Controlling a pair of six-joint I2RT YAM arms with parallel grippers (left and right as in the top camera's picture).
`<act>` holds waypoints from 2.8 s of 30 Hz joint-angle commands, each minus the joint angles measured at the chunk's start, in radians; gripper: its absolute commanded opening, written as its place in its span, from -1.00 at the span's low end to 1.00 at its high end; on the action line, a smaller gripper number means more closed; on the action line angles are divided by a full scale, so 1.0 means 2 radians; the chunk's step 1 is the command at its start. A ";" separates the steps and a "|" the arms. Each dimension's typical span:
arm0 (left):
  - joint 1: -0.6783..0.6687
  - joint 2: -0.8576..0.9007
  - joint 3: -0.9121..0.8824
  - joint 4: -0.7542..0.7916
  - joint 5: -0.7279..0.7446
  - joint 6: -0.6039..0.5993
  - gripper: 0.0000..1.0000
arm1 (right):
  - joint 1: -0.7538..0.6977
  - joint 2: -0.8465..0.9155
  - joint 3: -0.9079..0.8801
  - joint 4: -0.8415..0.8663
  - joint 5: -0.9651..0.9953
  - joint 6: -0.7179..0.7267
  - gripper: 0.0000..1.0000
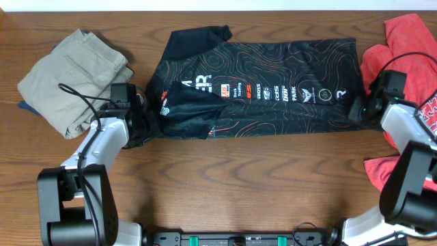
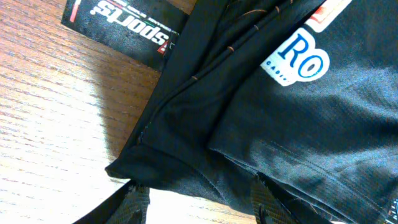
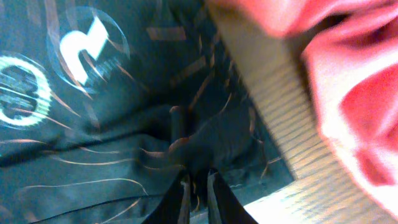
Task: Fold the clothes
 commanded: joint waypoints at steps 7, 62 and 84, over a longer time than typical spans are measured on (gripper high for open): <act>0.001 0.006 -0.004 -0.001 -0.006 0.001 0.08 | -0.005 -0.030 0.015 -0.011 0.000 -0.001 -0.95; 0.001 0.006 -0.004 -0.005 -0.006 0.001 0.09 | -0.005 0.013 0.035 0.031 -0.014 -0.002 0.00; 0.001 0.006 -0.004 -0.006 -0.004 0.001 0.09 | -0.005 0.041 0.005 0.043 0.002 0.018 -0.30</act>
